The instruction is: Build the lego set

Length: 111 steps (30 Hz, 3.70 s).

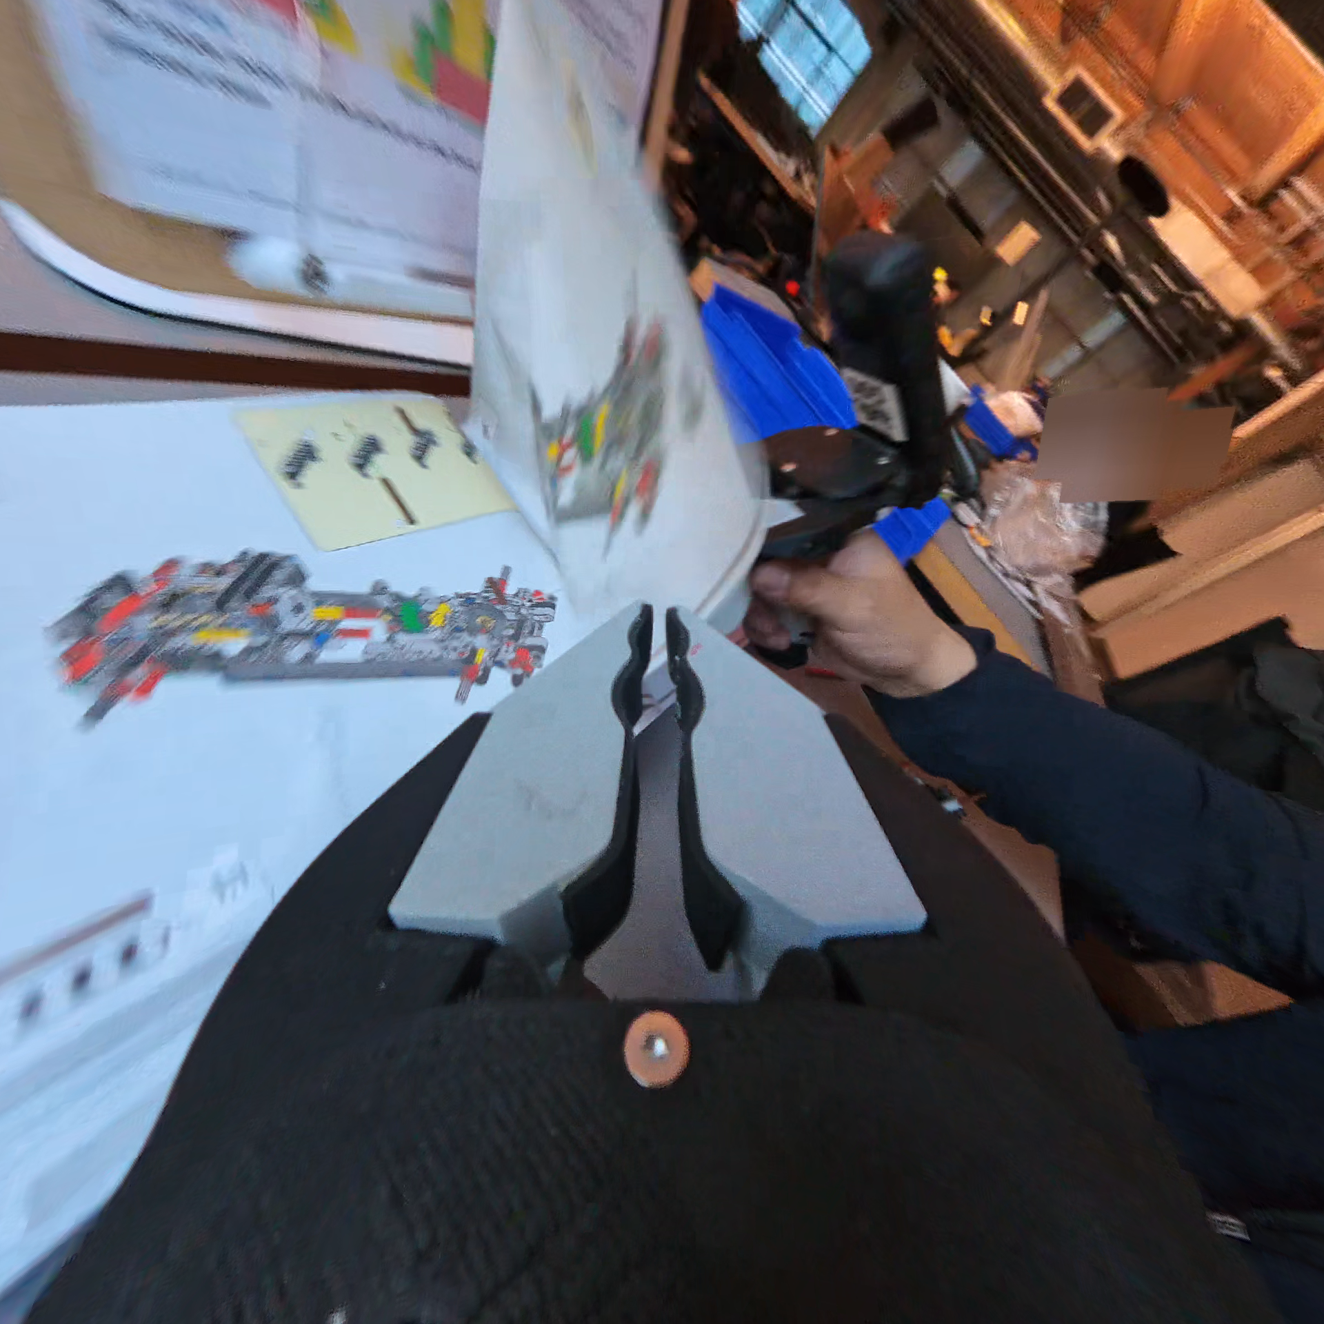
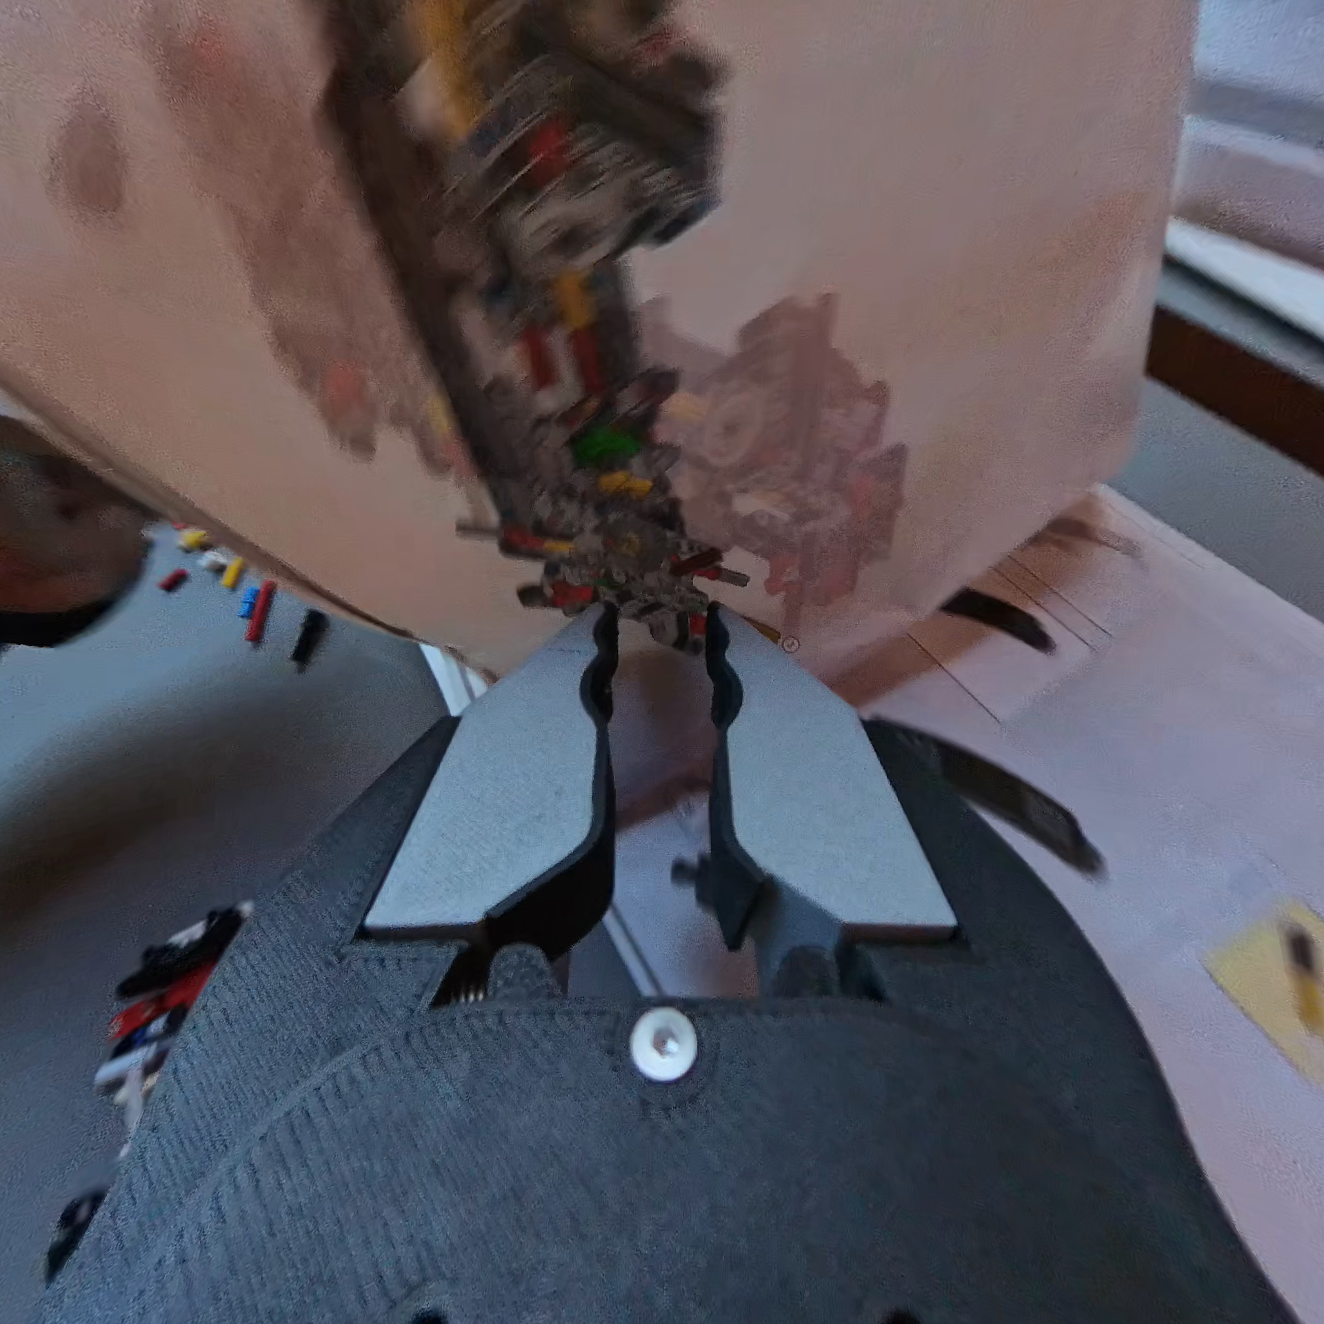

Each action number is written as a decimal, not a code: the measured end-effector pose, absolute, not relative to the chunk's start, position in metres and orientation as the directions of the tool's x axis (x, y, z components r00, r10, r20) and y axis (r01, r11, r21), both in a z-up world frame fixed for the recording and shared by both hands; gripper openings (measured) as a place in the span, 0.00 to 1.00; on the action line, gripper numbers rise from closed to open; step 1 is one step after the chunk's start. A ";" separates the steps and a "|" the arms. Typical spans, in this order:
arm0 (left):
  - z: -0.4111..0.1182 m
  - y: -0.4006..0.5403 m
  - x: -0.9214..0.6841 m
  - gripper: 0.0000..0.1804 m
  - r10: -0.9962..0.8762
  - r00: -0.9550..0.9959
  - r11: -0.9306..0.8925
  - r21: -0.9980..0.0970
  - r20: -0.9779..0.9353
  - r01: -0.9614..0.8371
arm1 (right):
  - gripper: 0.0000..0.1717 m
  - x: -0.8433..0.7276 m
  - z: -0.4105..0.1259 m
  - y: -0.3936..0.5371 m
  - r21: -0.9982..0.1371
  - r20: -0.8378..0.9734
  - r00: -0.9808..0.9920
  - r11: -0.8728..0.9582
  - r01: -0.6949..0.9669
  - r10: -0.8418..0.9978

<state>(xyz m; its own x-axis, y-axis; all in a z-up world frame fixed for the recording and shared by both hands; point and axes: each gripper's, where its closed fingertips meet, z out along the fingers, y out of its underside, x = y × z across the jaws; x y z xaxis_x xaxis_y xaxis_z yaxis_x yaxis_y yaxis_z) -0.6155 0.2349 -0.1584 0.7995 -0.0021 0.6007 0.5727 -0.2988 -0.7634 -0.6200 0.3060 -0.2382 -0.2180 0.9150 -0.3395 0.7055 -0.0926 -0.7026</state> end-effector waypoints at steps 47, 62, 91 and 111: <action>-0.245 0.138 -0.684 0.17 0.324 0.935 -0.668 -0.734 -0.141 0.121 | 0.20 -0.437 -0.195 0.377 -0.886 -0.183 -0.208 -0.070 0.458 0.961; -0.233 0.161 -0.667 0.21 0.357 0.916 -0.613 -0.786 -0.183 0.081 | 0.14 -0.395 -0.200 0.413 -0.969 0.069 -0.031 0.075 0.237 0.997; -0.227 0.135 -0.664 0.21 0.364 0.894 -0.575 -0.818 -0.261 -0.004 | 0.18 -0.338 -0.200 0.425 -0.967 0.080 0.289 0.004 0.253 0.954; -0.231 0.141 -0.664 0.21 0.349 0.879 -0.600 -0.798 -0.324 -0.056 | 0.18 -0.360 -0.165 0.431 -0.999 -0.039 -0.003 -0.039 0.022 0.999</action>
<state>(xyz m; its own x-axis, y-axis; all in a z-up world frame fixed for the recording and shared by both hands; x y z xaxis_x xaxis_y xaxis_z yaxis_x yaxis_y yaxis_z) -0.6636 0.1408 -0.2314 0.8792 0.3493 -0.3240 -0.0557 -0.6000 -0.7980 -0.3596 0.4308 -0.1654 -0.0028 0.9992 -0.0390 0.0221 -0.0389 -0.9990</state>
